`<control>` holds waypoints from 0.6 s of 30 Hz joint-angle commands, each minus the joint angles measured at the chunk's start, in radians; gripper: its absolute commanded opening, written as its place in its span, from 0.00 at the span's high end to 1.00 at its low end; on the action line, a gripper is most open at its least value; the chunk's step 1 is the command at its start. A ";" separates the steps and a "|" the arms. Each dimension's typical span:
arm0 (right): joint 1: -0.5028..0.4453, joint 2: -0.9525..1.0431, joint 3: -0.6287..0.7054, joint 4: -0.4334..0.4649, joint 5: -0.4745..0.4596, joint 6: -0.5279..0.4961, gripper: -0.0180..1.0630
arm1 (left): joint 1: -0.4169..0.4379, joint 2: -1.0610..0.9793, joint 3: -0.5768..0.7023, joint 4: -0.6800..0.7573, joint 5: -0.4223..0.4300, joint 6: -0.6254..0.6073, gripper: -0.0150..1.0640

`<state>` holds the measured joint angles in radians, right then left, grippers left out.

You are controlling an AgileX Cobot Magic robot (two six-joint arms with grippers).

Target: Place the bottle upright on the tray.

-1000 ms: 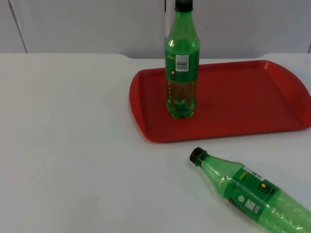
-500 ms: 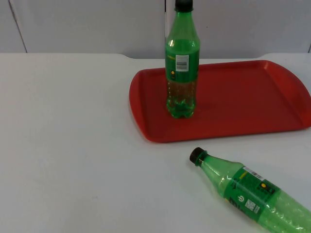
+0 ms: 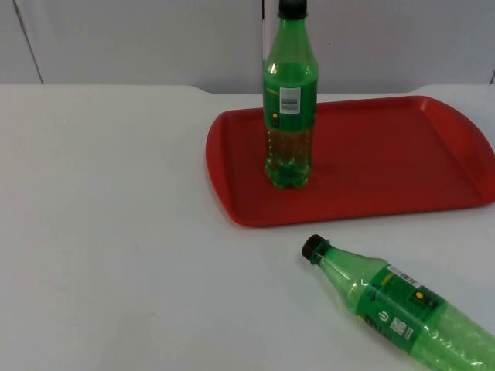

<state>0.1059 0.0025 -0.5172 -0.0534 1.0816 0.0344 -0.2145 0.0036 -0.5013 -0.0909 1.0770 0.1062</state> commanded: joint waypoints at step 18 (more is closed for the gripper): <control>-0.002 -0.002 0.001 0.004 -0.004 -0.004 0.01 | -0.006 -0.004 0.005 -0.005 0.000 -0.006 0.01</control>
<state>0.1059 0.0025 -0.5172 -0.0534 1.0816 0.0344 -0.2145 0.0036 -0.5013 -0.0909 1.0770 0.1062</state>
